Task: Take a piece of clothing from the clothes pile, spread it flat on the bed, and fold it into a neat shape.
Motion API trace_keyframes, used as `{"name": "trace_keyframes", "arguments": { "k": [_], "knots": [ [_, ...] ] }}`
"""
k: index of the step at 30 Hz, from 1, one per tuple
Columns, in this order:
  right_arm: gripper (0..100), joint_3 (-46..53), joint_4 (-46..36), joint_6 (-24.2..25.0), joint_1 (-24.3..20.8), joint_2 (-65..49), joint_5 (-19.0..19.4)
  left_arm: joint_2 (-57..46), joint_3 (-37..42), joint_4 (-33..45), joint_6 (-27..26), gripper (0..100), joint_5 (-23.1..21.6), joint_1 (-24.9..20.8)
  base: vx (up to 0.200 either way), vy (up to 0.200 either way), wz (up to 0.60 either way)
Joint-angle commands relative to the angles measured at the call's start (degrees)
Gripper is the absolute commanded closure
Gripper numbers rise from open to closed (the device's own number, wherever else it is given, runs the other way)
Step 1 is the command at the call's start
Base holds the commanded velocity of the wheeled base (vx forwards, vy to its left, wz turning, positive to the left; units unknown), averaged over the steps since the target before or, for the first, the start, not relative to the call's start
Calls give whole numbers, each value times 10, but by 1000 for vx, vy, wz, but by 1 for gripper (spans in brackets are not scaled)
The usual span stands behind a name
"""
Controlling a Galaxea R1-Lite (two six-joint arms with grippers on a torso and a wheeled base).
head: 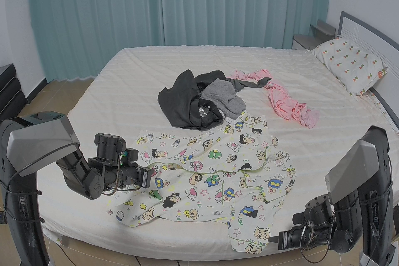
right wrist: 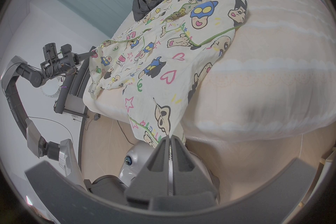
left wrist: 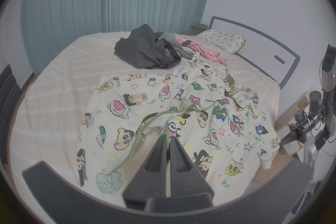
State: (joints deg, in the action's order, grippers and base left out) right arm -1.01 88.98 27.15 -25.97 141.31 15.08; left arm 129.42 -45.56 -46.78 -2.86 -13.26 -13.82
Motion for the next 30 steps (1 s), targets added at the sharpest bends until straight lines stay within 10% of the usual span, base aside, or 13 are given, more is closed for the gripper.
{"name": "trace_keyframes", "arguments": {
  "k": [1,13,14,21,30],
  "knots": [
    [100,7,8,0,0,1,0,5,-22,18,-21,100,10,-1,0,0,0],
    [100,7,8,0,0,2,0,47,-78,20,-40,100,84,-2,0,0,0],
    [100,7,8,0,-1,2,0,51,-80,18,-40,0,89,-3,0,0,0],
    [100,8,8,0,0,2,0,69,-73,18,-27,0,89,1,0,0,0],
    [100,8,7,0,-1,3,-1,56,-42,17,142,0,54,9,0,0,0]
  ]
}}
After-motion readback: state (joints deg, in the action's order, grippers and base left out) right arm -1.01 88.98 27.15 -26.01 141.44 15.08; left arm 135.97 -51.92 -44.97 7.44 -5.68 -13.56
